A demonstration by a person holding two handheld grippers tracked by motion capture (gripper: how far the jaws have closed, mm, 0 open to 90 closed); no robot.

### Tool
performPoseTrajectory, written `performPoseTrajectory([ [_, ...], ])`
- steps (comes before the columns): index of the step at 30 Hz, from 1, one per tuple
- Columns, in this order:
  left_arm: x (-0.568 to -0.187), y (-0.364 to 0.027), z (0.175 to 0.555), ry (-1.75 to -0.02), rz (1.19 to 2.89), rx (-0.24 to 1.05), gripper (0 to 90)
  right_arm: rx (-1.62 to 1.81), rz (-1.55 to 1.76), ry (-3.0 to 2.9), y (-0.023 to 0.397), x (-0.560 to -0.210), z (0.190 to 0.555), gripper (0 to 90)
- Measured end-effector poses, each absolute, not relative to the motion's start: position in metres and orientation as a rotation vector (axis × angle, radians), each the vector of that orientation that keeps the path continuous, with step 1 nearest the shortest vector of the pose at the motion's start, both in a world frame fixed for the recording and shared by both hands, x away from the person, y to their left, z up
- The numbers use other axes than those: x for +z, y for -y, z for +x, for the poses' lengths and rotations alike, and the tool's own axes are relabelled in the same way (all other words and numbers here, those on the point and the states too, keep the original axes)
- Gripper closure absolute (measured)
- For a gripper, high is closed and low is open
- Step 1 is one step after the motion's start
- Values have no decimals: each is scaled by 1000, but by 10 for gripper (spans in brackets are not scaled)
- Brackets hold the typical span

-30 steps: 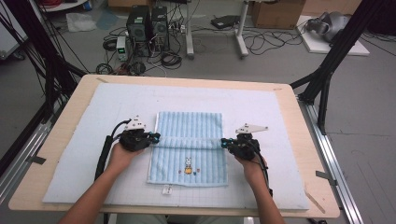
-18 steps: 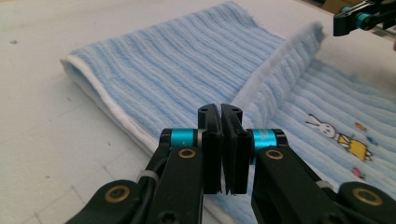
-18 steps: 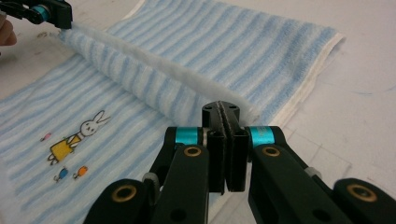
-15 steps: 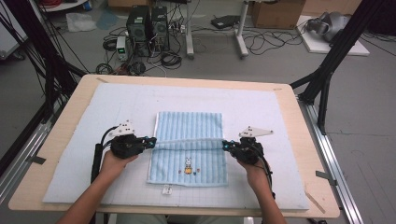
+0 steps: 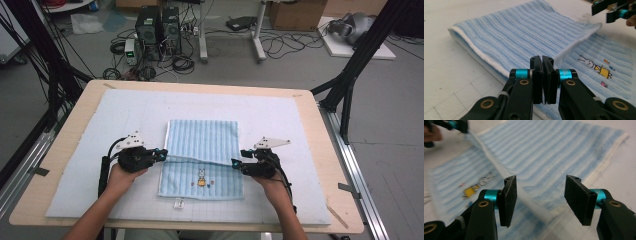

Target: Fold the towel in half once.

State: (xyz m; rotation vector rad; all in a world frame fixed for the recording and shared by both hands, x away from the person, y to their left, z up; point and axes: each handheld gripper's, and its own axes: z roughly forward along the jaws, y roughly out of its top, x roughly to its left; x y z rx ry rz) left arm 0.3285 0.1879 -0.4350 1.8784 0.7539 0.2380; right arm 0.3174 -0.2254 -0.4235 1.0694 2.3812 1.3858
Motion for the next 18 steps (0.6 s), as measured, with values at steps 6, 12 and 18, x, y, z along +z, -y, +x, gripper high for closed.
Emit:
performPoseTrajectory([
  [6,-435,-188,328,-759,1876,242,868,1178,925,-2458,219,-430,310,522],
  [12,-435,-188,327,-759,1874,232,868,1063,872,-2438,217,-437,311,844],
  [18,-433,-191,316,-745,1857,215,868,1149,853,-2427,223,-429,300,850],
])
